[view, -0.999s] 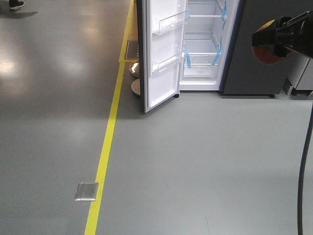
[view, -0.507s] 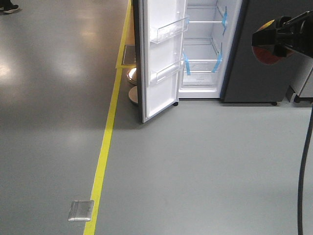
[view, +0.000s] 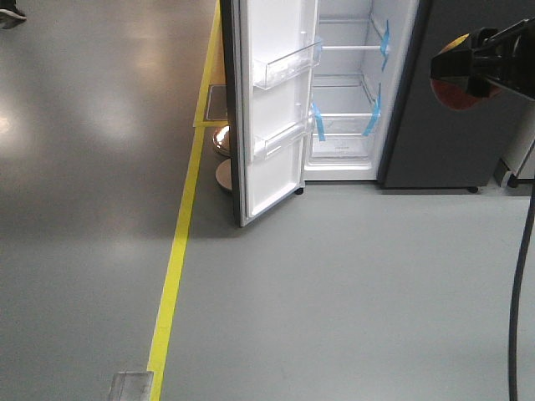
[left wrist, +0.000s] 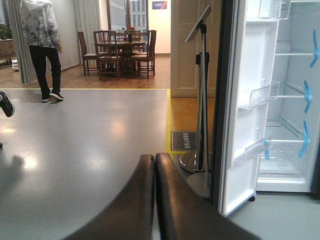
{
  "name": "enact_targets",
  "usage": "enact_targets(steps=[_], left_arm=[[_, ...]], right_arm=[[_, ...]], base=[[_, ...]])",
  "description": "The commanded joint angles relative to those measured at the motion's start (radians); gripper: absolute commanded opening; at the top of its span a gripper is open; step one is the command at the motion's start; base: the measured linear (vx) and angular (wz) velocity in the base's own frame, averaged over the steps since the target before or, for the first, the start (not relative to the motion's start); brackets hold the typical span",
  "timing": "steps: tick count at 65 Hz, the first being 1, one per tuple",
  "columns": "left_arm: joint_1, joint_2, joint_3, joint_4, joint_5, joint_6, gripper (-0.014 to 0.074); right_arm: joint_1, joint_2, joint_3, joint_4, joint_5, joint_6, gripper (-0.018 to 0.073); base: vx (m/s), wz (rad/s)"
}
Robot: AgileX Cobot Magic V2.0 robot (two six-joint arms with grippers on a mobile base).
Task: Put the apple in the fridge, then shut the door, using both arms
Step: 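Drive up to the open refrigerator door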
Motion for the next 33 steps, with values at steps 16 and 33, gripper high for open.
enact_targets(steps=[16, 33], left_arm=[[-0.005, -0.016, 0.021, -0.008, -0.070, -0.005, -0.0006], [-0.005, -0.016, 0.021, -0.008, -0.070, -0.005, -0.0006]], right_arm=[[-0.003, -0.027, -0.032, 0.025, -0.063, -0.007, -0.0008], [-0.003, -0.027, -0.032, 0.025, -0.063, -0.007, -0.0008]], base=[[0.17, 0.00], [0.15, 0.01]])
